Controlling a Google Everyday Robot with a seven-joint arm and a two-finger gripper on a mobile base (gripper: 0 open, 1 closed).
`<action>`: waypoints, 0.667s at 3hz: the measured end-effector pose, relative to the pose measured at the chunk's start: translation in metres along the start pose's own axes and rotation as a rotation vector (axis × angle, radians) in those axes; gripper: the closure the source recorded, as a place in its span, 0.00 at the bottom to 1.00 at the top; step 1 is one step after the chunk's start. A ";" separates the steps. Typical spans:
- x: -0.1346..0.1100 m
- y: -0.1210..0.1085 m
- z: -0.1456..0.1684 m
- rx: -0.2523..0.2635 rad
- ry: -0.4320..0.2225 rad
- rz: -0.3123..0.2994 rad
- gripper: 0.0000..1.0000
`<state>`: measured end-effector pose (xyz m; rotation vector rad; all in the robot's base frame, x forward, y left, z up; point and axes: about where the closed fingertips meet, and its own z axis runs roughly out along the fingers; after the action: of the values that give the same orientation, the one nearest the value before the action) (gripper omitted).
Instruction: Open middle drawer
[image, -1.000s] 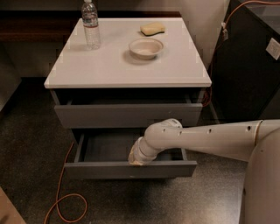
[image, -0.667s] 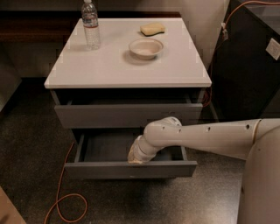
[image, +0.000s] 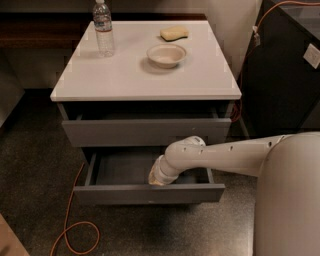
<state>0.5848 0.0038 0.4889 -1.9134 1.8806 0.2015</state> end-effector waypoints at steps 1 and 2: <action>0.010 -0.010 0.016 0.040 0.012 0.015 1.00; 0.021 -0.025 0.035 0.091 0.030 0.040 1.00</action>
Offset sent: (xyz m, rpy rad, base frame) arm 0.0514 -0.0100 -0.0465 -0.0294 -0.1060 -0.1241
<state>0.6181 -0.0020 0.4547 -1.8295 1.9152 0.0979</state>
